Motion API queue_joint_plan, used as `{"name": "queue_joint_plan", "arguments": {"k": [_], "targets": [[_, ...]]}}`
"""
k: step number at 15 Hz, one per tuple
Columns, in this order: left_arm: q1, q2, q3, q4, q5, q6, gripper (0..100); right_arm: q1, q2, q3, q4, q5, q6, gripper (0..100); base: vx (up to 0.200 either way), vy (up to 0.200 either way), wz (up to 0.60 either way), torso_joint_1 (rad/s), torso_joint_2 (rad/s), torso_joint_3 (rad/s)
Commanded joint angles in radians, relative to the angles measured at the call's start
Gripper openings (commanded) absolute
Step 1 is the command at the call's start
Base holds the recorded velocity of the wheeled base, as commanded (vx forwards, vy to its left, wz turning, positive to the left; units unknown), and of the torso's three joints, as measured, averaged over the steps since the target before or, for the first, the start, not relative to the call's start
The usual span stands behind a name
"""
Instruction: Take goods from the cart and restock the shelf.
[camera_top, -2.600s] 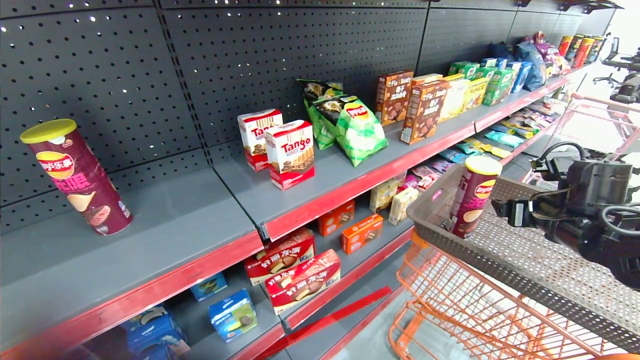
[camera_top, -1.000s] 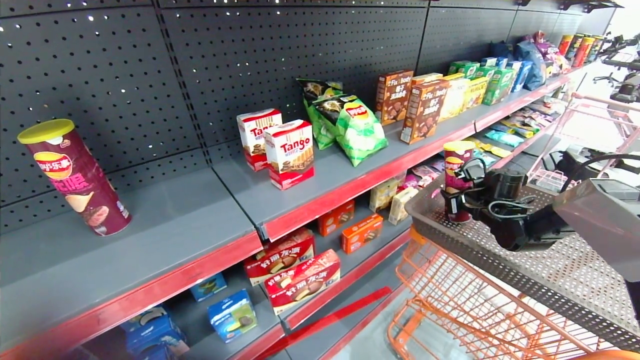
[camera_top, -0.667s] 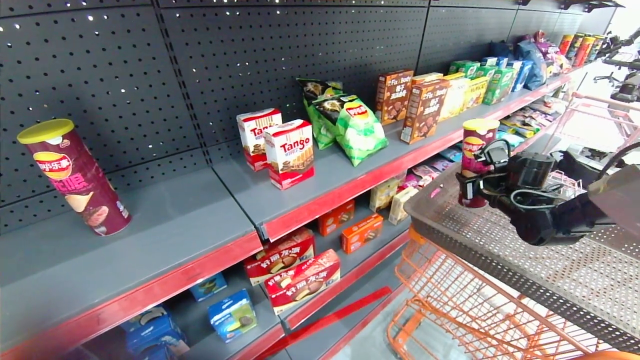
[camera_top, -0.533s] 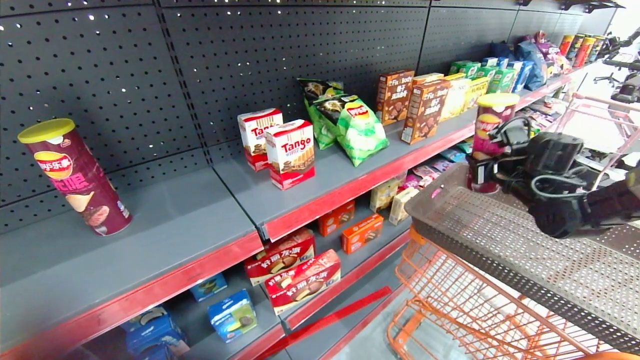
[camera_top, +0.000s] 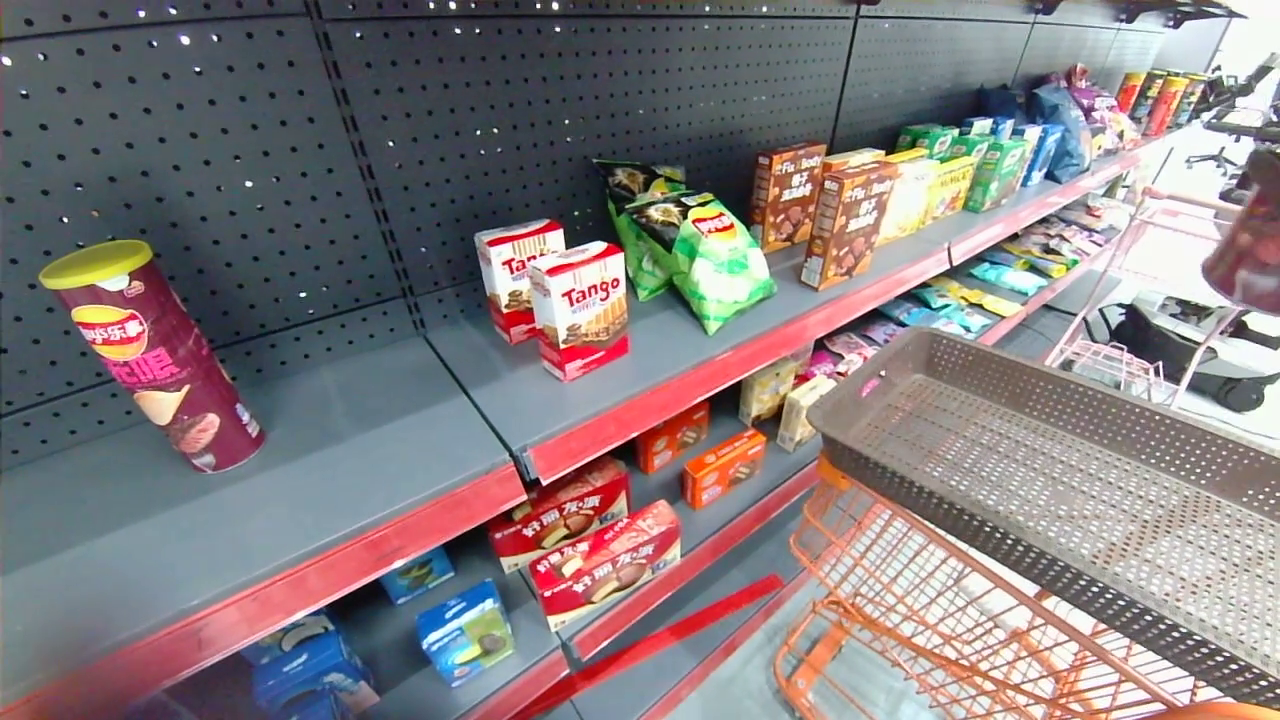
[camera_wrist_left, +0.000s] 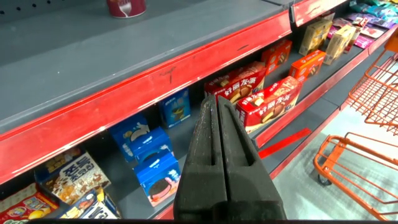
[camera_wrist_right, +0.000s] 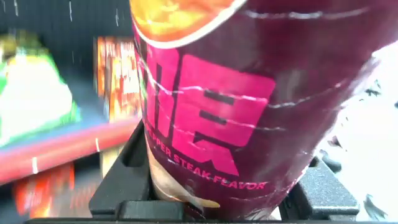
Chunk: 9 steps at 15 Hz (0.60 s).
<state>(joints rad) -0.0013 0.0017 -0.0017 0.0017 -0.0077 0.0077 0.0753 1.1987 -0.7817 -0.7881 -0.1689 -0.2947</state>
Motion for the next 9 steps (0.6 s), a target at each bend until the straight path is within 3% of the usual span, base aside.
{"name": "queue_joint_plan", "arguments": {"k": [1, 3, 5, 9], "targets": [[0.0, 0.001, 0.0, 0.0, 0.0, 0.0, 0, -0.02, -0.432, 0.236, 0.268, -0.093, 0.014, 0, 0.0, 0.0, 0.0, 0.0, 0.0, 0.0], [0.0, 0.001, 0.0, 0.0, 0.0, 0.0, 0, -0.063, -0.579, 0.231, 0.544, -0.113, 0.048, 0, 0.0, 0.0, 0.0, 0.0, 0.0, 0.0], [0.0, 0.001, 0.0, 0.0, 0.0, 0.0, 0, -0.108, -0.662, 0.279, 0.621, -0.123, 0.045, 0, 0.0, 0.0, 0.0, 0.0, 0.0, 0.0], [0.0, 0.001, 0.0, 0.0, 0.0, 0.0, 0, -0.115, -0.694, 0.294, 0.642, -0.139, 0.009, 0, 0.0, 0.0, 0.0, 0.0, 0.0, 0.0]]}}
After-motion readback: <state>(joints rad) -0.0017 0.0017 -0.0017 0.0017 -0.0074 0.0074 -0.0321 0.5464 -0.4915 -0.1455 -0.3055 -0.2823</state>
